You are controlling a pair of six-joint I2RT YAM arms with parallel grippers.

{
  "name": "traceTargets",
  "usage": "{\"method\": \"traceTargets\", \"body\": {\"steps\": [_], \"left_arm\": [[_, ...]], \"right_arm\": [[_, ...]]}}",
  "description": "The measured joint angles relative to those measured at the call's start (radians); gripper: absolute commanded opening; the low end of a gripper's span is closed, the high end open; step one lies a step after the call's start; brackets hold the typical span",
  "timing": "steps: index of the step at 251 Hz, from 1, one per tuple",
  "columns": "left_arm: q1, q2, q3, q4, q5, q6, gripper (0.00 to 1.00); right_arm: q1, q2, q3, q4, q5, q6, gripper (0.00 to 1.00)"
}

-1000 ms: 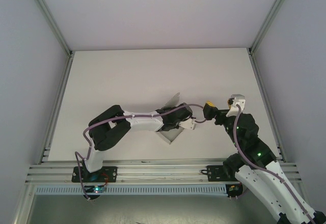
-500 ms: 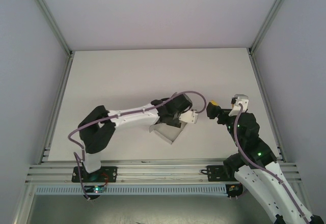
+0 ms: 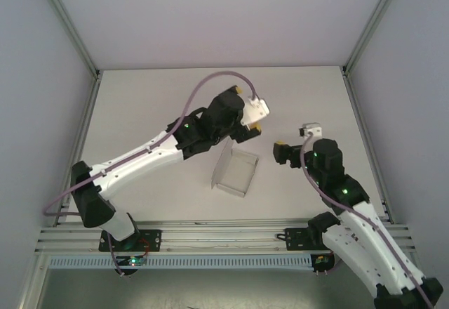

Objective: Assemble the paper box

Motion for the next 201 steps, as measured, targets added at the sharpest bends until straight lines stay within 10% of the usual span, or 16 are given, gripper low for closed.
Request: {"method": "traceTargets", "body": {"steps": [85,201], "left_arm": [[0.182,-0.489,-0.379,-0.120,-0.172,-0.594,1.00],[0.187,-0.616,-0.688,-0.225,-0.205,-0.879,1.00]], "right_arm": [[0.033,0.492,0.104,0.106,-0.300,-0.281,0.83],[0.102,0.893,0.265,0.143,-0.315,-0.312,0.65]]}}
